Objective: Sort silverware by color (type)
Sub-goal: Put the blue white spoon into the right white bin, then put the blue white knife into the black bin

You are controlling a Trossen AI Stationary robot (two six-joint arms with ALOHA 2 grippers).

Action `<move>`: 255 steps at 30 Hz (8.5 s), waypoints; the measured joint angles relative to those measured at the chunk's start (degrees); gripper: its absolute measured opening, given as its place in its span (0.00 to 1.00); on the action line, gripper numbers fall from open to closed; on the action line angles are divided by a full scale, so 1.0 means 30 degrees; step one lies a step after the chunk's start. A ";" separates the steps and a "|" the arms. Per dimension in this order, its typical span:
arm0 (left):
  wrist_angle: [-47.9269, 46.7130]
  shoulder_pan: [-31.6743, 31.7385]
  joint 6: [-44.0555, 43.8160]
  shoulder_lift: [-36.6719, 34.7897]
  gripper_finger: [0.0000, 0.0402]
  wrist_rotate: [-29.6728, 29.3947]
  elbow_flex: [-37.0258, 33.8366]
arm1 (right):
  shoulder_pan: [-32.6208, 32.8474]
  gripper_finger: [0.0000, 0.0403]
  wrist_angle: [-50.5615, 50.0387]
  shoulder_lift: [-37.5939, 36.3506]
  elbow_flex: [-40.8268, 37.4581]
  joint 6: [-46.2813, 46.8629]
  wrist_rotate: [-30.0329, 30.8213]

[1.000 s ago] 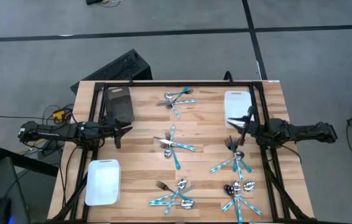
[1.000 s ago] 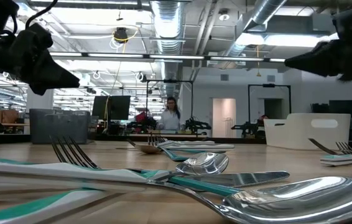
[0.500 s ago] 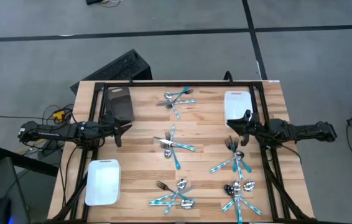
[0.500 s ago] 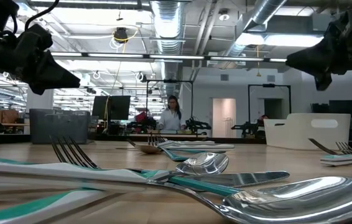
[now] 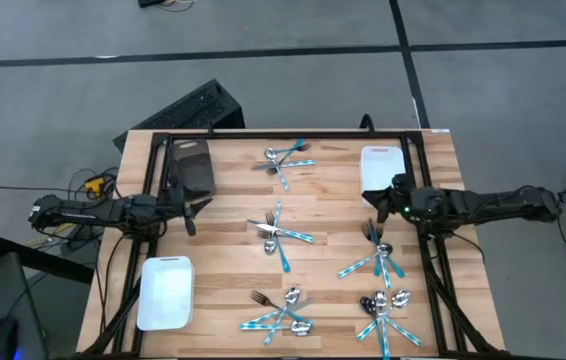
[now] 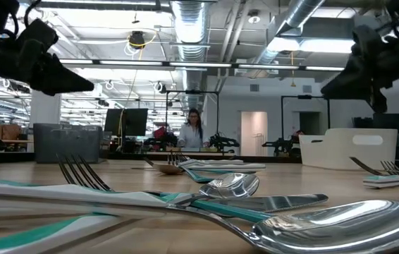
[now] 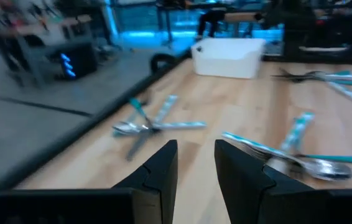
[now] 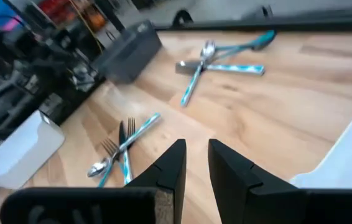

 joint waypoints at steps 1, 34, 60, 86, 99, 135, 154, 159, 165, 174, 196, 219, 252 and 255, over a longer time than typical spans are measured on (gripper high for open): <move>0.0213 0.0002 0.0350 0.0000 0.24 -0.0535 0.0000 | 0.0134 0.23 -0.0281 0.0887 0.0612 0.0246 -0.0197; -0.1464 0.0007 -0.3139 0.0000 0.24 -0.2229 0.0109 | 0.9222 0.24 -0.7032 1.7886 0.7218 -0.5643 -0.6370; -0.1613 0.0000 -0.4603 0.0007 0.24 -0.1574 0.0117 | 0.8180 0.08 -0.6978 1.9357 0.7370 -0.5789 -0.6303; -0.1972 -0.0007 -0.6373 0.0394 0.24 -0.1608 0.0153 | -0.3362 0.12 -1.1504 1.0632 1.1301 -0.3179 0.5780; -0.1865 -0.0007 -0.7650 0.3377 0.24 -0.1604 0.0133 | -0.6459 0.26 -1.1915 1.0613 0.8146 -0.3768 0.4712; 1.0321 -0.0007 -0.5116 1.2143 0.24 0.2514 0.0389 | 0.5685 0.47 0.1326 1.5769 0.8019 -0.1291 0.8156; 0.7451 0.0007 -0.3084 2.0240 0.34 0.0769 0.8255 | 0.7748 0.47 0.0604 1.5045 0.8027 -0.1199 0.9263; 0.7022 0.0894 -0.1768 2.2348 0.42 0.0848 1.0024 | 0.8279 0.47 -0.0854 1.4003 0.8027 -0.1102 0.9270; 0.5305 0.3675 -0.0821 2.5049 0.43 0.2752 1.2431 | 0.8363 0.47 -0.0993 1.4056 0.8034 -0.0404 0.9215; 0.1880 0.5837 0.4649 2.8520 0.36 0.3951 1.5939 | 0.9349 0.47 -0.4802 1.4120 0.8034 0.3580 0.8805; 0.1483 0.9234 1.3408 3.1467 0.24 0.7060 1.7150 | 0.9695 0.47 -0.5384 1.4858 0.8027 0.3941 0.8862; -0.4694 0.5911 0.3312 2.1497 0.24 0.5404 1.5156 | -0.6278 0.47 0.5164 1.7039 0.8796 -1.1452 -0.5089; -0.0834 0.4248 -0.2637 1.9715 0.24 0.3877 0.9406 | -1.1462 0.47 -0.2954 3.0717 2.0317 -1.9705 -0.9217; -0.0771 0.4248 -0.2504 1.9715 0.24 0.3836 0.9406 | -1.1462 0.47 -0.3158 3.0628 2.0308 -1.9975 -0.9205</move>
